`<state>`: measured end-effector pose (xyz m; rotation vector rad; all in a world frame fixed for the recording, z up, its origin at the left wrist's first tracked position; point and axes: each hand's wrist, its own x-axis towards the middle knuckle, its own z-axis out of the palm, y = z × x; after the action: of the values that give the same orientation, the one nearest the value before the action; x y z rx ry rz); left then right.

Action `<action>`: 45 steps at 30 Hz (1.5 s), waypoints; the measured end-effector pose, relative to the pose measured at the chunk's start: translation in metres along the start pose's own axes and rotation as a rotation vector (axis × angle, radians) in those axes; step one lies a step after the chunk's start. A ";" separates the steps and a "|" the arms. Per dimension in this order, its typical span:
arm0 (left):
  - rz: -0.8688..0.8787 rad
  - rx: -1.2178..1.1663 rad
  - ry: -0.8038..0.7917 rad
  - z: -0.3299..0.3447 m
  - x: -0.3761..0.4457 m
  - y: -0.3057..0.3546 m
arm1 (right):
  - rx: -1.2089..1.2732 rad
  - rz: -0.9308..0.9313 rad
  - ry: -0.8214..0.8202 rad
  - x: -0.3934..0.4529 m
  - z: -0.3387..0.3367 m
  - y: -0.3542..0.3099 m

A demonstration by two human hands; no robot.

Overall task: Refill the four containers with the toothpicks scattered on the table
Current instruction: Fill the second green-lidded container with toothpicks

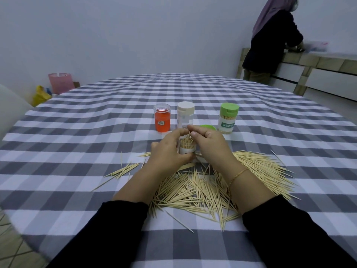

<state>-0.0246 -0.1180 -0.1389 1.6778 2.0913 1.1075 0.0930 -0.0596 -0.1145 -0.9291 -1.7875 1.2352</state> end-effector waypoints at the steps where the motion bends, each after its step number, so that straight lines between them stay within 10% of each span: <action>1: 0.005 0.001 -0.001 0.000 0.000 0.000 | -0.041 -0.006 -0.006 -0.001 -0.002 -0.002; 13: -0.053 -0.085 -0.008 0.002 0.001 -0.004 | -1.203 0.301 -0.317 0.000 -0.085 0.001; 45: -0.053 -0.067 -0.016 0.001 0.001 -0.002 | -1.244 0.231 -0.139 0.013 -0.062 0.025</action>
<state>-0.0258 -0.1169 -0.1413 1.5869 2.0527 1.1308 0.1459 -0.0164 -0.1210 -1.7542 -2.6108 0.1483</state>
